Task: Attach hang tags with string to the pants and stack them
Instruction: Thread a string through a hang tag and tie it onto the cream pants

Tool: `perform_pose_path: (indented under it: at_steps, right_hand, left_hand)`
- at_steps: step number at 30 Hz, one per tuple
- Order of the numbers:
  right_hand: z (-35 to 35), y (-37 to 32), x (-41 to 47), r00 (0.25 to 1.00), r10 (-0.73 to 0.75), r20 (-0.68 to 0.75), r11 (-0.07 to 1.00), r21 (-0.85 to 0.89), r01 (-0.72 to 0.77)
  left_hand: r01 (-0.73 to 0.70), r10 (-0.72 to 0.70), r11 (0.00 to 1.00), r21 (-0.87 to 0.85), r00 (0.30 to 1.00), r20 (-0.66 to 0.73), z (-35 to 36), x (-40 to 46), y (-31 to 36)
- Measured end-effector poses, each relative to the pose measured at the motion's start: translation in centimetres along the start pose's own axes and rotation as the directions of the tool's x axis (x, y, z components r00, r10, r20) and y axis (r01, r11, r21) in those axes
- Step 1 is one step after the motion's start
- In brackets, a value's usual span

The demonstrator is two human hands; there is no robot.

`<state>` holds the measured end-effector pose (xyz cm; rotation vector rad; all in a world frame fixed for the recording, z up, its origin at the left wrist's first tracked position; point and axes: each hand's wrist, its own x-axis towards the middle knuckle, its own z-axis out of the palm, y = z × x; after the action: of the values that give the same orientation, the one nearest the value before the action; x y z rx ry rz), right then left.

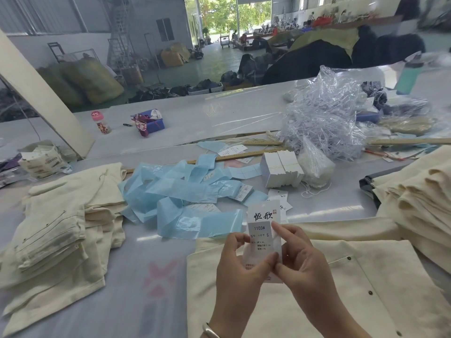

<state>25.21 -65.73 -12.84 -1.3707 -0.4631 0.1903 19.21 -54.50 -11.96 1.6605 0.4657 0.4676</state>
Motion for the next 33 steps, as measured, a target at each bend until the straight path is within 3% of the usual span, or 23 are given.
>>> perform_pose_path:
  at_steps: [7,10,13,15,19,28,31,33]
  right_hand:
    - [0.3,-0.4,-0.2,0.999,-0.028,-0.034,0.999,-0.025,0.028]
    - [0.4,-0.6,-0.3,0.998,0.029,-0.048,0.997,0.066,-0.026]
    - [0.4,-0.9,0.0,0.987,0.156,-0.041,0.947,0.291,-0.138]
    - [0.2,-1.2,0.4,0.976,0.213,-0.038,0.913,0.363,-0.185]
    - [0.3,-1.7,1.5,0.967,0.255,-0.021,0.915,0.328,-0.234]
    - [0.5,-1.1,3.5,0.908,0.383,-0.168,0.856,0.434,-0.281]
    - [0.7,-0.6,3.5,0.895,0.391,-0.216,0.870,0.404,-0.283]
    - [0.8,-0.3,3.2,0.897,0.353,-0.266,0.919,0.277,-0.280]
  left_hand:
    - [0.001,0.006,0.994,-0.106,0.998,0.061,-0.5,0.7,0.6]
    - [0.015,0.002,0.968,-0.250,0.998,0.067,-0.8,0.7,0.9]
    - [0.073,-0.036,0.927,-0.367,0.994,0.108,-0.8,0.8,1.0]
    - [0.091,-0.037,0.930,-0.355,0.987,0.155,-0.9,0.9,1.2]
    - [0.110,-0.037,0.945,-0.307,0.972,0.233,-1.0,0.7,1.3]
    - [0.072,-0.002,0.969,-0.236,0.959,0.283,-1.4,0.8,0.6]
    - [0.088,-0.014,0.973,-0.215,0.947,0.321,-1.8,1.0,0.3]
    - [0.126,-0.054,0.974,-0.188,0.935,0.350,-1.9,1.2,0.1]
